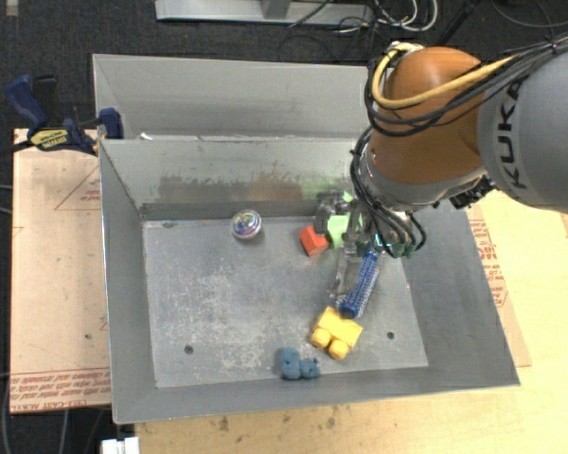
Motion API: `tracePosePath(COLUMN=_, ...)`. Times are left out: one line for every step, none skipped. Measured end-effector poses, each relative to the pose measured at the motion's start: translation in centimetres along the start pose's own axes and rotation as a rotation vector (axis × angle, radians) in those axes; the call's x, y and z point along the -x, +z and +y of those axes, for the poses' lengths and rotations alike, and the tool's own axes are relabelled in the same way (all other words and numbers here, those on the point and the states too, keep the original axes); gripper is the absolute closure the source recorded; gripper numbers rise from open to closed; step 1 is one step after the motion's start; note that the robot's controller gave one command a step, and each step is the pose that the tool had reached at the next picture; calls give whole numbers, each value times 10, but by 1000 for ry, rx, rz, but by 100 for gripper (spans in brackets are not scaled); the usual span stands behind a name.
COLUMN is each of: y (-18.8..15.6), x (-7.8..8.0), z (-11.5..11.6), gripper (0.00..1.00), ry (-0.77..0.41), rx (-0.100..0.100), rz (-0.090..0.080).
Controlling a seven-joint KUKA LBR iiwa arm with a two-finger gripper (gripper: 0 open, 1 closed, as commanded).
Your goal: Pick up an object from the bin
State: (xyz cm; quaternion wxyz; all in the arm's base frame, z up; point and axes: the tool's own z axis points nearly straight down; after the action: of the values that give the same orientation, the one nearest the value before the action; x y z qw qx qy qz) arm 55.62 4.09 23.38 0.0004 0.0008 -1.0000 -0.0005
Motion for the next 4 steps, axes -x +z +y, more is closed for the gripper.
tracePosePath(y=23, x=-18, z=-4, gripper=0, ry=60, rx=0, rz=1)
tracePosePath(y=115, x=-30, z=-70, gripper=0, ry=-144, rx=-1, rz=5)
tracePosePath(y=165, x=-22, z=-93, gripper=0, ry=-614, rx=0, rz=1)
tracePosePath(y=163, x=-21, z=-92, gripper=100, ry=-617, rx=1, rz=-3)
